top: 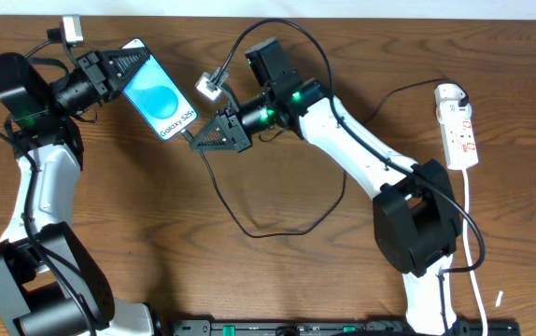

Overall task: Plug charger to phone and switch on socket
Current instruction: 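Hold the connector pressed in while left gripper steadies the phone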

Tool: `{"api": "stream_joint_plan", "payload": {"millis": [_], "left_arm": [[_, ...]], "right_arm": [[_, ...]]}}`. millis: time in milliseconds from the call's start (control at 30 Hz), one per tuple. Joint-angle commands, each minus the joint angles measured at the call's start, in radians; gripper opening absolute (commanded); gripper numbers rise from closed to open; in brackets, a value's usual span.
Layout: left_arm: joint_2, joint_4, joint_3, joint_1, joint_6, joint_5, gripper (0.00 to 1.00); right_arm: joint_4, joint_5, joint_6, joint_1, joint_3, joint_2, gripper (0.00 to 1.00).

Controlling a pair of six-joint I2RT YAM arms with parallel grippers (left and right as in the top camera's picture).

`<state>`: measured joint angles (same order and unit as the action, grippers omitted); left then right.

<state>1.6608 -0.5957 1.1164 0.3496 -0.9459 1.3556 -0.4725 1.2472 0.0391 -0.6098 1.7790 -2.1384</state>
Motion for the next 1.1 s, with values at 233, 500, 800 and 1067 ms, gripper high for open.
{"api": "stream_joint_plan", "payload": {"millis": [233, 500, 800, 1067], "left_arm": [[0.001, -0.004, 0.002, -0.028, 0.010, 0.077, 0.08], [0.001, -0.004, 0.002, -0.028, 0.010, 0.074, 0.08], [0.001, -0.004, 0.002, -0.028, 0.014, 0.074, 0.07], [0.001, -0.004, 0.002, -0.029, 0.022, 0.078, 0.08]], "right_arm": [[0.031, 0.011, 0.036, -0.011, 0.009, -0.002, 0.01], [0.107, 0.011, 0.096, -0.011, 0.009, -0.002, 0.01], [0.131, 0.010, 0.118, -0.011, 0.009, -0.002, 0.01], [0.167, -0.008, 0.148, -0.011, 0.009, -0.002, 0.01]]}}
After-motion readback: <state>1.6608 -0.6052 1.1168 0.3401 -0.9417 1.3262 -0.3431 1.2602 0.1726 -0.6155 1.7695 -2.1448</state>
